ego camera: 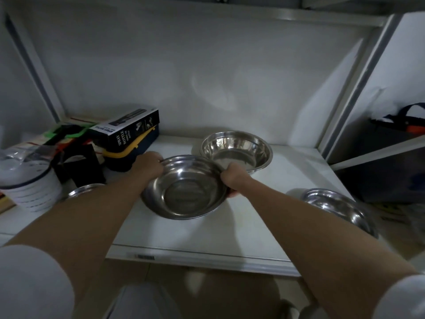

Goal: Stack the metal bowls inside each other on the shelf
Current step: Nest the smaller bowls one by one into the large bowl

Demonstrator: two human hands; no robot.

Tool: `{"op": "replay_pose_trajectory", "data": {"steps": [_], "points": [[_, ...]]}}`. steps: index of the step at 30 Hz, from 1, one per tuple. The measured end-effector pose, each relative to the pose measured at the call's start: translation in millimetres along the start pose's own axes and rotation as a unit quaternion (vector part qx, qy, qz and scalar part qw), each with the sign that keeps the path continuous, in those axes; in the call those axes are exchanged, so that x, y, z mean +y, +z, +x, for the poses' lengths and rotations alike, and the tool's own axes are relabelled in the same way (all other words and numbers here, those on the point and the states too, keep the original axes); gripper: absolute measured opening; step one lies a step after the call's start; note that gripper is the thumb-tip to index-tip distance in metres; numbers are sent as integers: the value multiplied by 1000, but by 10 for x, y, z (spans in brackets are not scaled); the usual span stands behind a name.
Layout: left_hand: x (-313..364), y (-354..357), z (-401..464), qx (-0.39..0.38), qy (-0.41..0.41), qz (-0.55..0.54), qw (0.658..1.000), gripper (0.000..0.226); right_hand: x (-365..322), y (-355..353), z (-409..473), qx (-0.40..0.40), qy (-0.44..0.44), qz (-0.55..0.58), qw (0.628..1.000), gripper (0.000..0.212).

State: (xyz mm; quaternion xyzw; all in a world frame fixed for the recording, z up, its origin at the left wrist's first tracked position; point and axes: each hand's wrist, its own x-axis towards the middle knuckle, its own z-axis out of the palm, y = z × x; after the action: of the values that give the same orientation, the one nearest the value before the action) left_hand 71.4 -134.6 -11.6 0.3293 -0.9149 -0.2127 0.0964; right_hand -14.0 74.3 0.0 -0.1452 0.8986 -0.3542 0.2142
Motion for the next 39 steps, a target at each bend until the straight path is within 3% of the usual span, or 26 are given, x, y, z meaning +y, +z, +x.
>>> {"op": "replay_pose_trajectory", "data": {"steps": [11,18,21,27,31,33,39], "points": [[986,527,-491,-137,10,20,990,30,984,-859,-299,37,34,-110,993,10],[991,489,-580,-249,-12,44,967,17,1073,-901,-361,-27,79,-88,993,10],[957,488,-620,-246,-20,41,968,17,1071,-847,-410,-40,88,-89,991,12],[880,451,-570,-261,-77,-72,960,9,1049,-980,-381,-7,112,-48,993,14],[850,508,-576,-288,-55,-59,954,28,1017,-984,-393,-31,118,-49,991,13],[880,468,-567,-280,-48,-64,957,27,993,-988,-370,-11,106,-46,993,6],[970,198,-506,-213,-50,-89,972,13,783,-1117,-330,32,71,-59,995,13]]}}
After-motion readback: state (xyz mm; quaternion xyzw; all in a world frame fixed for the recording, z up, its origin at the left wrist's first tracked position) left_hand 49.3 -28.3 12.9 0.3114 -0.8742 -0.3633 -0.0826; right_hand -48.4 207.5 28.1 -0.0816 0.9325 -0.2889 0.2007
